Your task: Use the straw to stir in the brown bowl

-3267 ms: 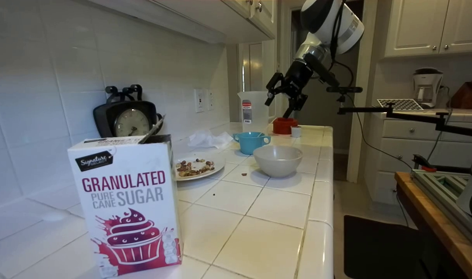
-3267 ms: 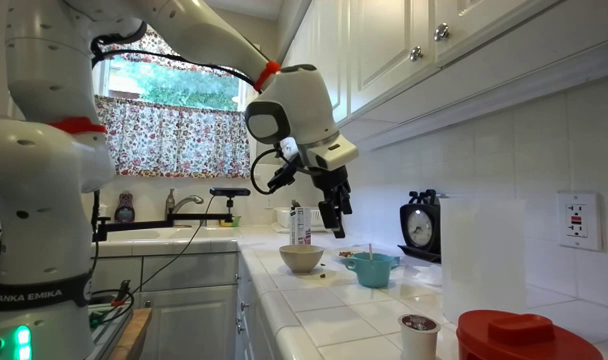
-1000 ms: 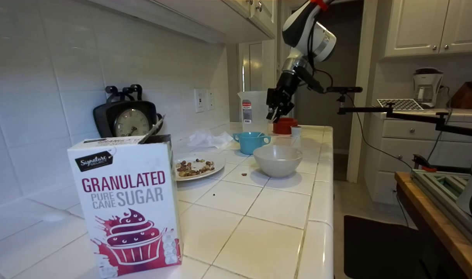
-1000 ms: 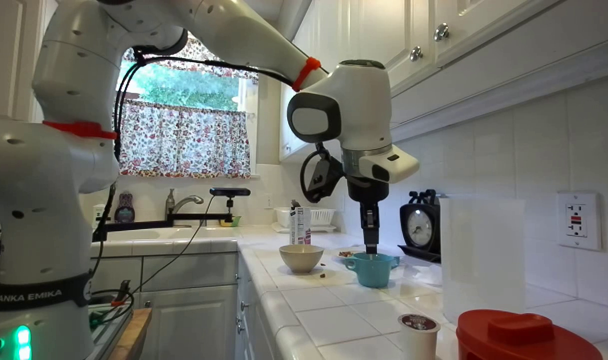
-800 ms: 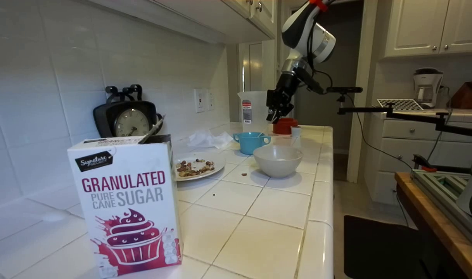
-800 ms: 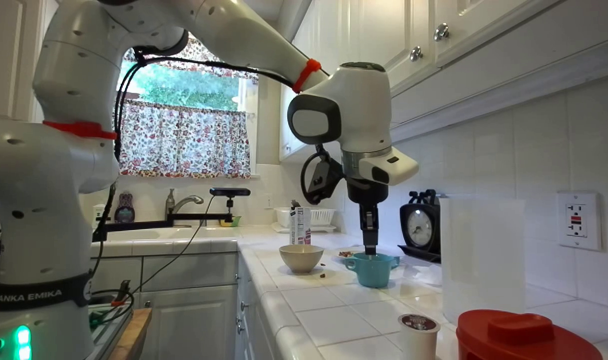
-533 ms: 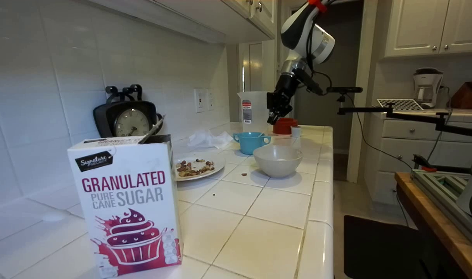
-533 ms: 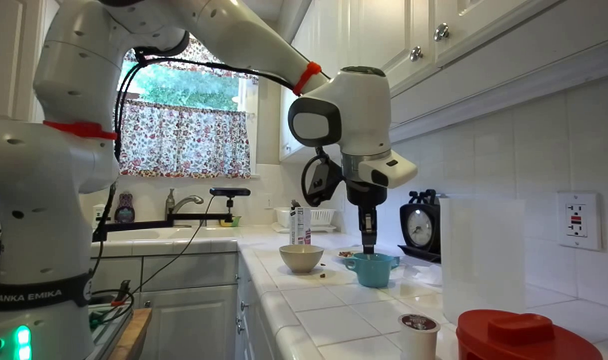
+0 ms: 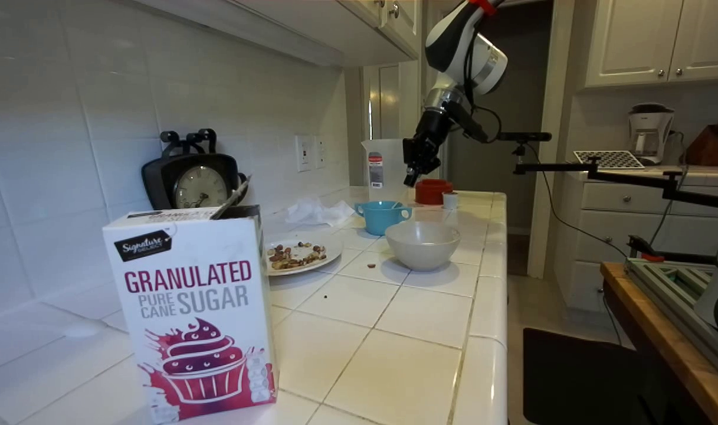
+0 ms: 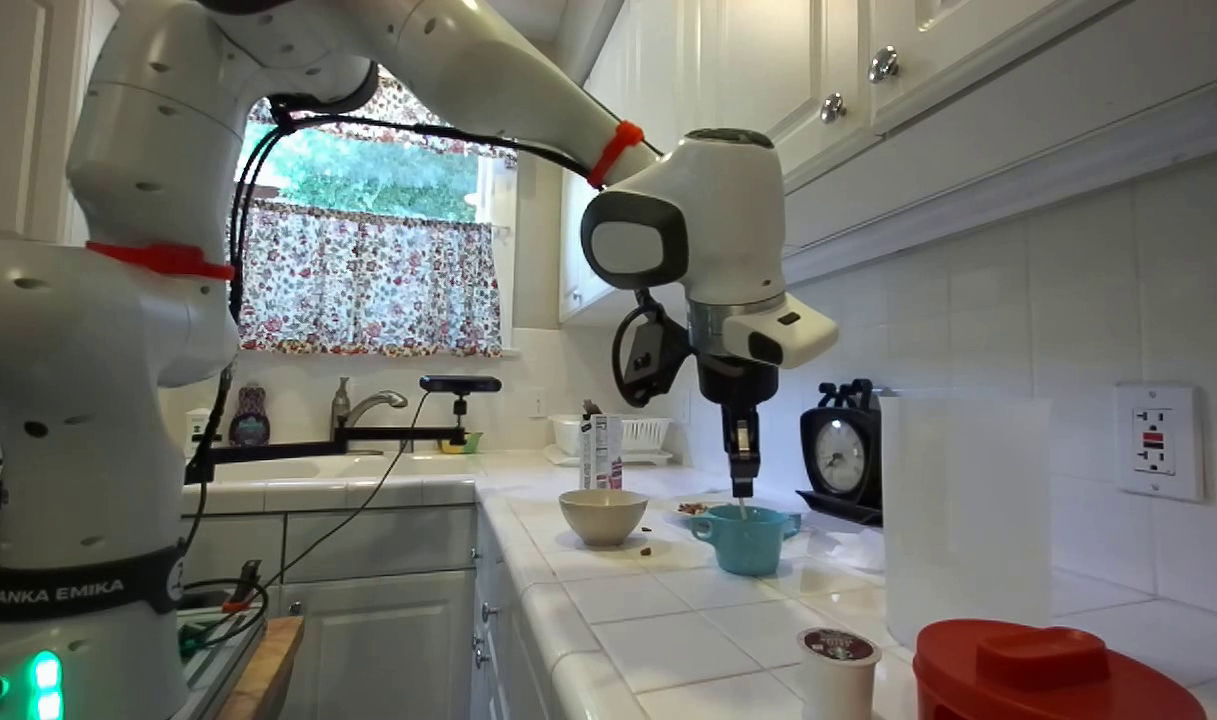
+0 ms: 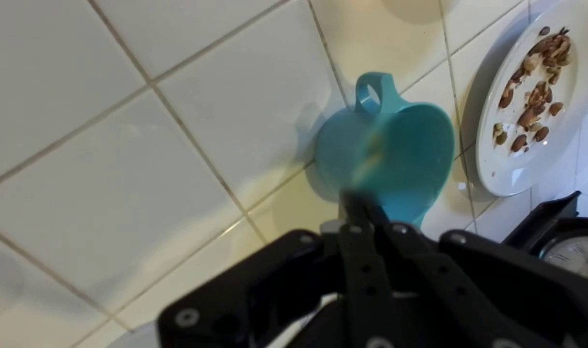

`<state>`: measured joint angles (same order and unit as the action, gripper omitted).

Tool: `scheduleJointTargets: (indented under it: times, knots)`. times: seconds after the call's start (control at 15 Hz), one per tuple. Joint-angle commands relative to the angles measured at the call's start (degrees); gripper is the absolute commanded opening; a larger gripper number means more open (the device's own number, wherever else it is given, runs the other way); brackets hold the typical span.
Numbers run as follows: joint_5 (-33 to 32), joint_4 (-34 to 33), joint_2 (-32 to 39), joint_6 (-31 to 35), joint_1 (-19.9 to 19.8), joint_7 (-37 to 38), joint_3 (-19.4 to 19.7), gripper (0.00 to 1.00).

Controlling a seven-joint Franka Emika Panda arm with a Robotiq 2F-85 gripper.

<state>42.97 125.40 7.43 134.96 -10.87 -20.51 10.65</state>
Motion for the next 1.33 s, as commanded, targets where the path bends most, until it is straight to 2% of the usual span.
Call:
scheduleJointTargets:
  times: [0.0, 0.27, 0.47, 1.07, 1.27]
  knots:
    - [0.91, -0.53, -0.65, 0.08, -0.84, -2.19, -0.95, 0.01]
    - [2.39, 0.55, -2.91, 1.62, 0.28, -2.03, -2.26, 0.01]
    - [0.08, 1.43, -4.70, 1.85, 1.41, -0.86, -3.29, 0.01]
    - [-20.27, 6.05, -15.11, 1.21, 1.98, 9.29, -2.44, 0.01]
    - [-24.21, 7.09, -18.91, -0.23, 2.20, 11.37, -2.29, 0.01]
